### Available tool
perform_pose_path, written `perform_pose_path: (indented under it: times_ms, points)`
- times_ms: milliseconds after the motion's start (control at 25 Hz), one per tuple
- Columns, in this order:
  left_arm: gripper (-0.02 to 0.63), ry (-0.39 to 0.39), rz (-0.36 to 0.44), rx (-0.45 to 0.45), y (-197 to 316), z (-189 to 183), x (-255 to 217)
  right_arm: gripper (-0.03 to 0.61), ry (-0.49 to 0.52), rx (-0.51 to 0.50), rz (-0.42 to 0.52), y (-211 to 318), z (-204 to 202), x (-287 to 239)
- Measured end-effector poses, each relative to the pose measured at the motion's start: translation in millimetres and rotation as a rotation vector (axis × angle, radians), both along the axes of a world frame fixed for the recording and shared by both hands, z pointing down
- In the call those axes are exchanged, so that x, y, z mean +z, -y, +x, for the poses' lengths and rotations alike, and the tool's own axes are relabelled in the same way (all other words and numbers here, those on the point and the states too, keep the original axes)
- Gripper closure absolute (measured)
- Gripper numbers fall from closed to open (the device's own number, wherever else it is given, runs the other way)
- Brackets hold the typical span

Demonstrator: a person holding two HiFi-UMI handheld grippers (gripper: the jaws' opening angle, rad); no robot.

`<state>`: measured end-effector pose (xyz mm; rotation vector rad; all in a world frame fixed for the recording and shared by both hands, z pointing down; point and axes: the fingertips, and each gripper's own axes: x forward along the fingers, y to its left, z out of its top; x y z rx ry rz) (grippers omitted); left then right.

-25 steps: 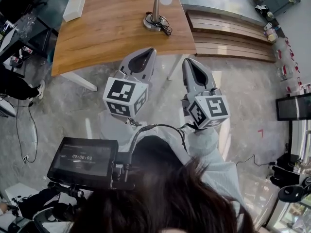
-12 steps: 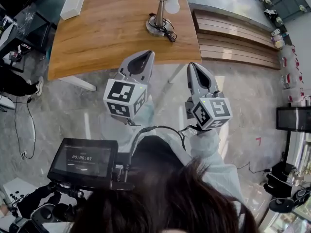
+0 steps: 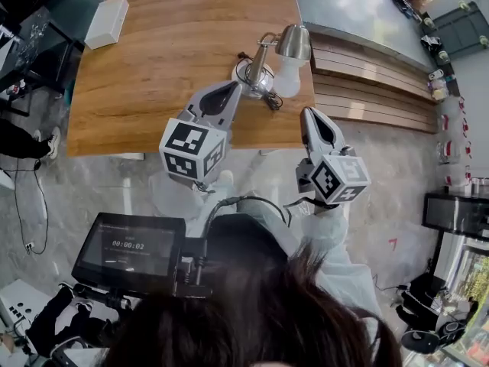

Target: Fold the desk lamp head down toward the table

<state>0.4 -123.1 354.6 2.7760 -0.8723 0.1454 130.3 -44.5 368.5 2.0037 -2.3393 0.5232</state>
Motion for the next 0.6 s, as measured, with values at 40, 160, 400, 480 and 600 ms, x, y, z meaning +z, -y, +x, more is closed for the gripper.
perform_pose_path:
  times_ms: [40, 160, 400, 480, 600]
  points:
    - [0.611, -0.001, -0.007, 0.001, 7, 4, 0, 0.577, 0.012, -0.007, -0.006, 9, 5, 0]
    - [0.611, 0.006, -0.020, 0.005, 21, 13, -3, 0.577, 0.028, -0.059, -0.027, 33, 14, 1]
    - [0.611, 0.006, -0.078, 0.000, 63, 38, 15, 0.577, 0.108, -0.229, -0.022, 92, 31, 20]
    - [0.611, 0.010, -0.094, -0.020, 72, 45, 23, 0.575, 0.148, -0.293, -0.035, 108, 36, 22]
    - [0.609, 0.041, -0.115, -0.050, 81, 54, 39, 0.575, 0.211, -0.399, -0.086, 128, 38, 18]
